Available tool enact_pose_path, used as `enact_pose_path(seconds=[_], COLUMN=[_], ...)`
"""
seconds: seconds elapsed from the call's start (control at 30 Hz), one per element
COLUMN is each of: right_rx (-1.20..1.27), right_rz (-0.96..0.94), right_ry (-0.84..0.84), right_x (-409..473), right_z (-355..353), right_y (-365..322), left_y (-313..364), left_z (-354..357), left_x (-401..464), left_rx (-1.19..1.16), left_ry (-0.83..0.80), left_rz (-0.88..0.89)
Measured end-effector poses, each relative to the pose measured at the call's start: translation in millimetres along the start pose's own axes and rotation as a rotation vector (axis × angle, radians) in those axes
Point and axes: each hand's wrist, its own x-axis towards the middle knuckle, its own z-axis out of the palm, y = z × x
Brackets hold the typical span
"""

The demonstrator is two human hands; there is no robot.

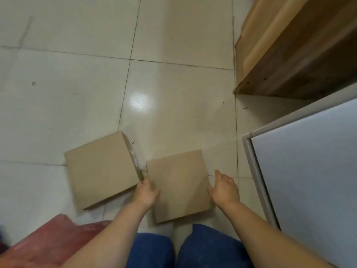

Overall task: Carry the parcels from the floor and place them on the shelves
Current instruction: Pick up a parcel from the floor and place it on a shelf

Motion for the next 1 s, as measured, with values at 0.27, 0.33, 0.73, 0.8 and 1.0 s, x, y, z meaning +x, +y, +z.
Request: enact_pose_path(seconds=[0.27,0.33,0.73,0.8,1.0], right_rx=[0.533,0.777,1.148,1.15,1.194], right_rz=[0.15,0.226,0.454,0.424,0.374], right_ry=[-0.219,-0.244,-0.322,-0.303,-0.215], right_x=[59.9,68.7,28.7,10.4,-63.4], right_z=[47.0,51.7,-25.8,-56.6,-151.3], right_y=[-0.3,-3.8,-1.7,-2.8,-25.6], left_y=[-8.0,-6.9,49.7,66.2,123.1], left_z=[33.7,37.0,-15.9,-36.8,-106.7], left_x=[43.3,45.9,-5.8,-28.2,-120.5], left_rx=[-0.481,-0.548,-0.694,-0.681,-0.695], left_ry=[0.029,-0.002,-0.122,-0.138,-0.089], left_rz=[-0.227,-0.247,-0.193,-0.178,-0.068])
